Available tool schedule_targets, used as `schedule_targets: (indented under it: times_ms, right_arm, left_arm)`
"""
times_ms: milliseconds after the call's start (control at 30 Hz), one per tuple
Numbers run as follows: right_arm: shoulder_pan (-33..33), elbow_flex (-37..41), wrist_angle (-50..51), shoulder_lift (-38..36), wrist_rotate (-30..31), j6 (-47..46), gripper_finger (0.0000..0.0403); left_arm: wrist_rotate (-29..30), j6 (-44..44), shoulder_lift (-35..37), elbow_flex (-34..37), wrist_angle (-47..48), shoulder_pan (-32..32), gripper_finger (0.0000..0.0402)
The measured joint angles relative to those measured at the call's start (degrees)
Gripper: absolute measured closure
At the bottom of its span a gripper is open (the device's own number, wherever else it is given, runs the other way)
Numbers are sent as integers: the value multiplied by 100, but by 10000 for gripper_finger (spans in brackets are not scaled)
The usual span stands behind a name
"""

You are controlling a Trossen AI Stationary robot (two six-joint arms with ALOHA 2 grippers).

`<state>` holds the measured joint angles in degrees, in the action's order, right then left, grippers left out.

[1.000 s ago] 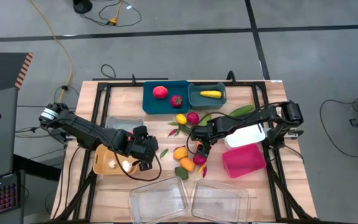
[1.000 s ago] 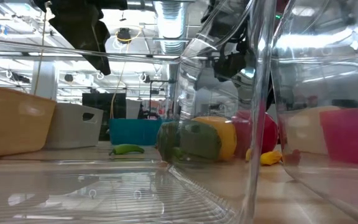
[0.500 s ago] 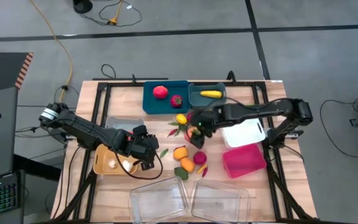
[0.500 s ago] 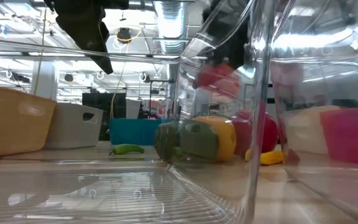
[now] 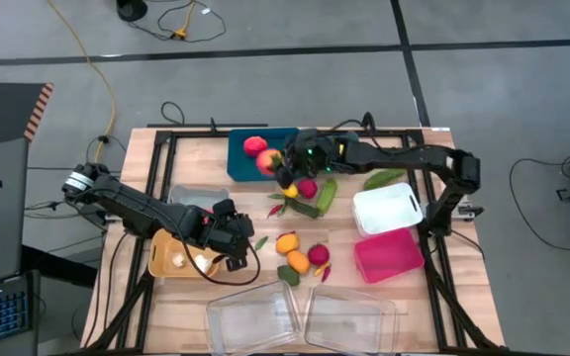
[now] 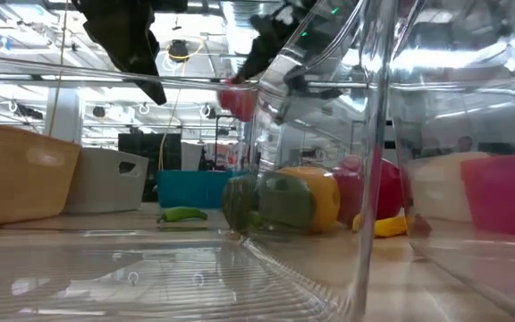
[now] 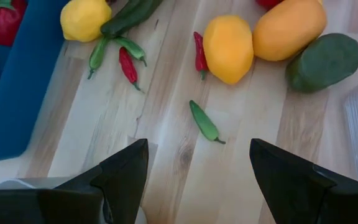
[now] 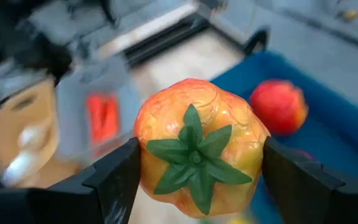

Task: Sort produce into baskets
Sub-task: Put the tomato into the blue bin

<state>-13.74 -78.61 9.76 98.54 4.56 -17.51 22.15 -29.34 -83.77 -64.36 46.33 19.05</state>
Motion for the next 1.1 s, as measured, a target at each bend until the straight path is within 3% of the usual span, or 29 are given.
schedule_targets:
  times_ms: [267, 633, 833, 1100]
  right_arm:
    - [-515, 15, -488, 662, -7, -298, 76]
    - [-671, 17, -918, 1035, -13, -361, 74]
    - [-655, 14, -968, 1038, -32, -372, 44]
    - [-709, 14, -1253, 1036, -33, -1437, 6]
  left_arm:
    - [22, 15, 0, 0, -196, 0, 134]
    - [201, 339, 0, 0, -219, -13, 135]
    - [501, -51, 0, 0, -252, -20, 135]
    - [362, -624, 0, 0, -254, -13, 135]
